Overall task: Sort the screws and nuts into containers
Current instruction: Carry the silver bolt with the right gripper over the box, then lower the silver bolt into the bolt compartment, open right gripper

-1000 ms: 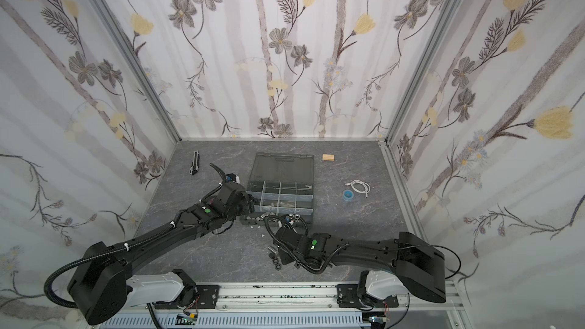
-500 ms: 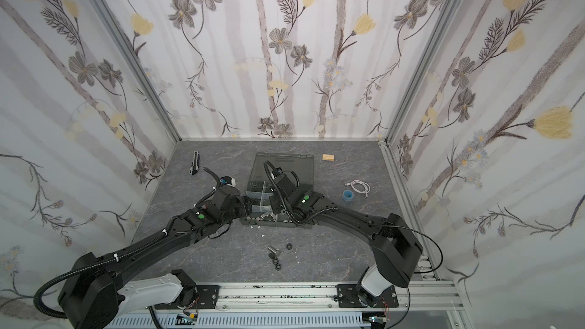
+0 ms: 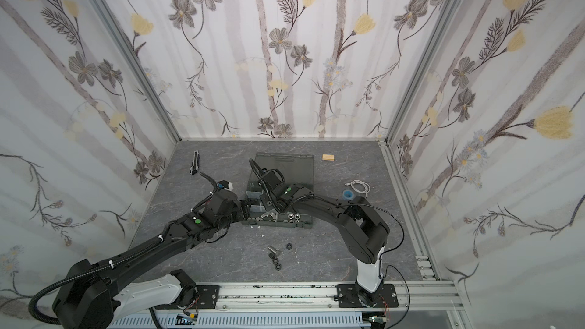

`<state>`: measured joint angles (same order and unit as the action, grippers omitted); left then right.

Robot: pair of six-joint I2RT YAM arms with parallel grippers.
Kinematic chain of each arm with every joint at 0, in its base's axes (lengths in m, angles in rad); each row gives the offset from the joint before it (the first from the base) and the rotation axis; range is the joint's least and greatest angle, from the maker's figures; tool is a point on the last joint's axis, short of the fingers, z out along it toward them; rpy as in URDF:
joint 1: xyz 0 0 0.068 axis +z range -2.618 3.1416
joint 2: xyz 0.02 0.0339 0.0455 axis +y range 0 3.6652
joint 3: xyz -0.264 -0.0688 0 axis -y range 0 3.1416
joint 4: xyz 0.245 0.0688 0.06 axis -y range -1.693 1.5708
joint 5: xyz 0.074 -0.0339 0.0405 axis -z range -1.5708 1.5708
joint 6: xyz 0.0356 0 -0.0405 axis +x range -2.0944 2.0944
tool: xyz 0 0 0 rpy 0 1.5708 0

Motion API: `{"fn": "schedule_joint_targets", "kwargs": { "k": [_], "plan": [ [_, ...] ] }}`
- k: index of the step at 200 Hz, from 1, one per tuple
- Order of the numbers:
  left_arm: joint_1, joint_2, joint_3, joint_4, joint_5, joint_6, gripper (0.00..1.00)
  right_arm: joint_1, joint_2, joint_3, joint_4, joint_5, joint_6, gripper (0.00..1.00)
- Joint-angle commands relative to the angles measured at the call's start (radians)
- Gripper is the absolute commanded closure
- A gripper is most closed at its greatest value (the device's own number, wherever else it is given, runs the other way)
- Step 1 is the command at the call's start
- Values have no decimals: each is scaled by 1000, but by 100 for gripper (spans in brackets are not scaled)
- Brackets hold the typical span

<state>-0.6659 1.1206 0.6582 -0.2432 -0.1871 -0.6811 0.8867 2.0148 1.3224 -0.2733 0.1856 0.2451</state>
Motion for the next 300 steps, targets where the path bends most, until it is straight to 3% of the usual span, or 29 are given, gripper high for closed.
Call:
{"fn": "schedule_joint_targets", "kwargs": {
  "k": [1, 28, 55, 70, 300],
  "plan": [
    [0, -10, -6, 12, -10, -11, 29, -3, 14, 17, 26, -5, -18, 80],
    [2, -16, -8, 13, -6, -14, 29, -4, 21, 21, 28, -7, -17, 76],
    [0, -25, -17, 13, -13, -23, 29, -6, 19, 23, 26, -7, -13, 62],
    [1, -28, -18, 13, -5, -20, 29, -6, 11, 18, 26, -3, -10, 59],
    [-1, -20, -21, 16, 34, -11, 29, -10, -165, -61, 33, -7, 47, 56]
  ]
}}
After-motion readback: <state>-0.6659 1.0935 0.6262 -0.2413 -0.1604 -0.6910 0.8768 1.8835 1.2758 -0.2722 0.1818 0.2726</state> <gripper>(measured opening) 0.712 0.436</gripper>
